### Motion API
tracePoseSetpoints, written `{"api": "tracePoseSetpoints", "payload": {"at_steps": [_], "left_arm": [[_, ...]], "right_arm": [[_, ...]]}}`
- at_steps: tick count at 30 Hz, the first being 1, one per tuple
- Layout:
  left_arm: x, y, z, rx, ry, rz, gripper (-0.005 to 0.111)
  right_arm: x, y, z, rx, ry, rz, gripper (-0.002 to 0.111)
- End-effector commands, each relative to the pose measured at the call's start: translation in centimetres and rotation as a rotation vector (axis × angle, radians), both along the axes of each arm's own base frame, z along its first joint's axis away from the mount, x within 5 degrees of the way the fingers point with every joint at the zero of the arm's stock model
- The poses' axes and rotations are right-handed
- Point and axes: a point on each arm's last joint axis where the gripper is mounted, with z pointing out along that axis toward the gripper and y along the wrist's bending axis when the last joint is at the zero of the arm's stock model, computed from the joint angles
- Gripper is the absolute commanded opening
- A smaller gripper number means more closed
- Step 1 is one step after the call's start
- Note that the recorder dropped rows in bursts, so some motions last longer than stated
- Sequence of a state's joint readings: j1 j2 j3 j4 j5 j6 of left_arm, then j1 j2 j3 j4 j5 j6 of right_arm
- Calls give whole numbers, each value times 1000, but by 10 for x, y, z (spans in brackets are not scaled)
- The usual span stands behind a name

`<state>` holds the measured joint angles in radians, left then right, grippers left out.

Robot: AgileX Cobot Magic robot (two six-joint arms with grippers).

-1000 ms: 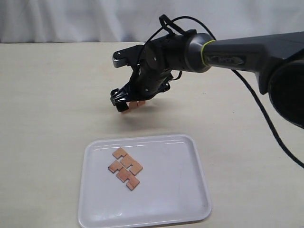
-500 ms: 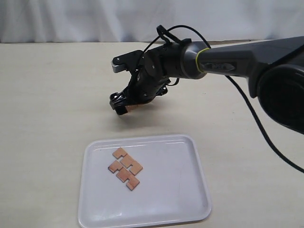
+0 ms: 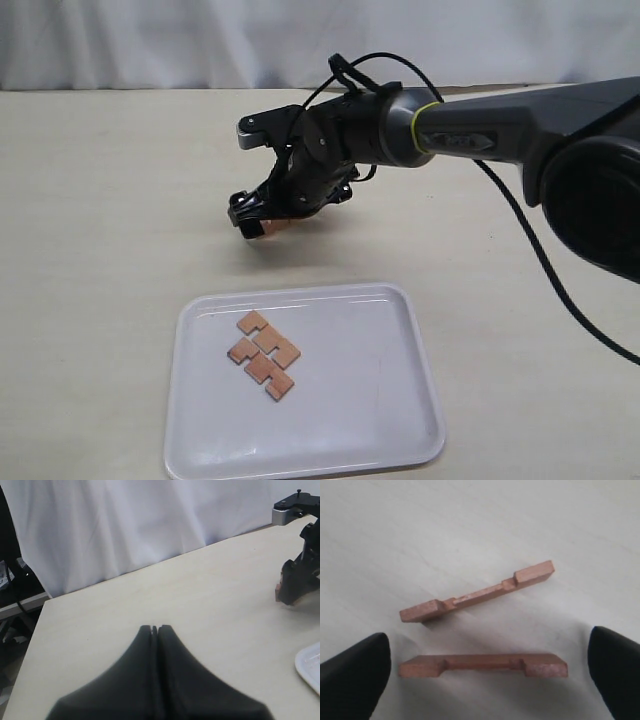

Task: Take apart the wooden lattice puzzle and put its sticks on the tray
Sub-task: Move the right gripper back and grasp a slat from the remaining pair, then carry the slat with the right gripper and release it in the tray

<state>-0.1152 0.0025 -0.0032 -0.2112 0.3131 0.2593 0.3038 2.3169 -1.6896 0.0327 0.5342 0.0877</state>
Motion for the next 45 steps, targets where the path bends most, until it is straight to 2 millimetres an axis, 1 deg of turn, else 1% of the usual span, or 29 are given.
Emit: {"api": "tracePoseSetpoints", "payload": {"at_steps": [1,7,9,14,17,18,19,20,21,22,23,24,25,27,29,30,31,32,33,34,36,39,42,45], "left_arm": [[0,1,0,2,-9,11,0],[0,1,0,2,-9,11,0],[0,1,0,2,-9,11,0],[0,1,0,2,-9,11,0],[0,1,0,2,-9,11,0],[0,1,0,2,-9,11,0],[0,1,0,2,-9,11,0],[0,1,0,2,-9,11,0],[0,1,0,2,-9,11,0],[0,1,0,2,-9,11,0],[0,1,0,2,-9,11,0],[0,1,0,2,-9,11,0],[0,1,0,2,-9,11,0],[0,1,0,2,-9,11,0],[0,1,0,2,-9,11,0],[0,1,0,2,-9,11,0],[0,1,0,2,-9,11,0],[0,1,0,2,-9,11,0],[0,1,0,2,-9,11,0],[0,1,0,2,-9,11,0],[0,1,0,2,-9,11,0],[0,1,0,2,-9,11,0],[0,1,0,2,-9,11,0],[0,1,0,2,-9,11,0]], "right_arm": [[2,1,4,24,-8,-32,108],[1,1,3,21,8,-36,108],[0,0,3,15,16,-34,103],[-1,-1,2,-6,21,-23,76],[-1,-1,2,-6,21,-23,64],[-1,-1,2,-8,28,-23,56],[-2,-1,2,-10,34,-23,51],[-3,-2,1,-16,54,-23,39],[-4,-2,1,-18,64,-24,32],[-6,-3,5,-22,77,-23,20],[-7,-3,10,-24,82,-21,13],[-10,-4,23,-32,77,-3,5],[-13,-4,39,-38,64,21,5],[-24,1,61,-62,47,98,5],[-41,3,76,-71,20,142,5],[-49,0,75,-80,22,159,5],[-63,-4,74,-81,7,170,5],[-71,-7,76,-71,-31,168,5],[-89,-13,66,-52,-66,156,5],[-96,-15,67,-28,-119,143,5],[-116,-23,61,14,-197,108,5],[-143,-34,47,61,-270,41,5],[-161,-43,34,66,-327,12,5],[-172,-48,23,56,-329,7,5]]}}
